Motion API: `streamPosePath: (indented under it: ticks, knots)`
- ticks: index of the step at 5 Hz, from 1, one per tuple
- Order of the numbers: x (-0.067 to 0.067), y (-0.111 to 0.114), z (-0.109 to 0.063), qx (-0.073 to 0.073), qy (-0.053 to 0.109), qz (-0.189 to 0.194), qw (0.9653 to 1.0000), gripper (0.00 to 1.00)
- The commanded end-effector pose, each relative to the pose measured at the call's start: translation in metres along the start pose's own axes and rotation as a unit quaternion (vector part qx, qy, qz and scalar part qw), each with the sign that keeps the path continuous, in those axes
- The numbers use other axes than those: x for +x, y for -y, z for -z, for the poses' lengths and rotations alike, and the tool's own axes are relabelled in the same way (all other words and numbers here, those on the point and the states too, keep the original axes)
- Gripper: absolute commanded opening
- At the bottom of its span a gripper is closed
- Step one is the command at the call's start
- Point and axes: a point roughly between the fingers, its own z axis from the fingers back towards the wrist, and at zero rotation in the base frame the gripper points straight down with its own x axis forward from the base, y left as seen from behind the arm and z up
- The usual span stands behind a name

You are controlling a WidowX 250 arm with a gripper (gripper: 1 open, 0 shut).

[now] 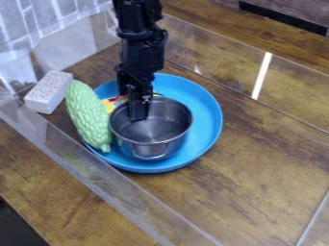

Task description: Remove the yellow brick from inside the blue tray and put it on the table

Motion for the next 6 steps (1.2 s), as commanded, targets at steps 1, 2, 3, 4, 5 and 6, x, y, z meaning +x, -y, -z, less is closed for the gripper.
streamPosePath:
  ticks: [1,2,3,4,5,6]
  knots:
    - [-0.0063,0.0103,0.0175,-0.018,-0.028,0.025,0.9991,0.0]
    - [-0.0069,0.0101,0.0156,-0.016,-0.029,0.028,0.9991,0.0]
    - [-0.0075,0.01,0.0136,-0.014,-0.03,0.03,0.999,0.0]
    - [-0.0082,0.0099,0.0117,-0.013,-0.031,0.033,0.9989,0.0]
    - [-0.0089,0.0099,0.01,-0.011,-0.032,0.036,0.9988,0.0]
    - [-0.0096,0.0099,0.0089,-0.01,-0.033,0.039,0.9986,0.0]
